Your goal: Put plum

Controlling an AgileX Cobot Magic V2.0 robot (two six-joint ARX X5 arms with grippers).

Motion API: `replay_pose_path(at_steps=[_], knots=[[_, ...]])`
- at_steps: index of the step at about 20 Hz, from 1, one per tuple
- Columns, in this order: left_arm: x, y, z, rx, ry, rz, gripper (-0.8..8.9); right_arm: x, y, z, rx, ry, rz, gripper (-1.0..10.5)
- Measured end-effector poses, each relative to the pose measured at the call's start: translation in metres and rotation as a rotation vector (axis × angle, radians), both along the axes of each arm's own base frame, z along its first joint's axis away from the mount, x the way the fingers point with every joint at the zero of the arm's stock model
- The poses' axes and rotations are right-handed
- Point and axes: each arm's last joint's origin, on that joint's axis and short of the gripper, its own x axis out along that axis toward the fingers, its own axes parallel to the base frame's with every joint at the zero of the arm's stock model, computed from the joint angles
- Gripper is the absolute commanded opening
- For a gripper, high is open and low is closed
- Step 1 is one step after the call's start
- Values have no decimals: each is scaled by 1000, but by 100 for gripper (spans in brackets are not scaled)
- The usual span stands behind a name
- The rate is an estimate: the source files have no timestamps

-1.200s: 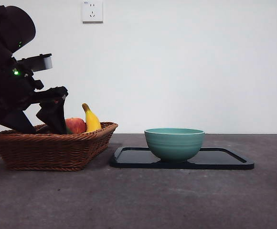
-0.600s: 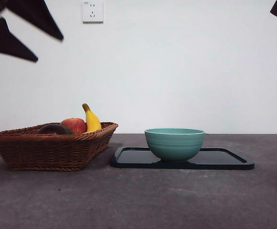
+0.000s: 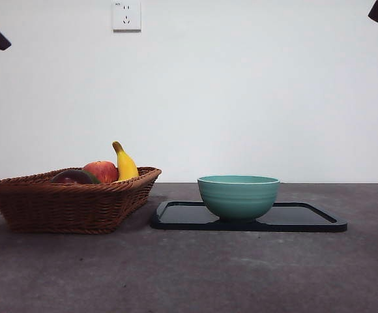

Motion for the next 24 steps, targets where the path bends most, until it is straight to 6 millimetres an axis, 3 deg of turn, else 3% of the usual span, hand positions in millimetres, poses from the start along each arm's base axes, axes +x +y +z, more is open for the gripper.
replay_pose_path(at_steps=[10, 14, 19, 24], knots=[[0, 0, 0, 3, 1, -2, 404, 0, 0, 0, 9, 10, -12, 227], [0, 0, 0, 2, 0, -2, 404, 10, 2, 6, 80, -16, -129, 227], [0, 0, 0, 2, 0, -2, 404, 53, 10, 17, 84, 76, -265, 284], [0, 0, 0, 2, 0, -2, 404, 121, 18, 25, 24, 143, -323, 284]])
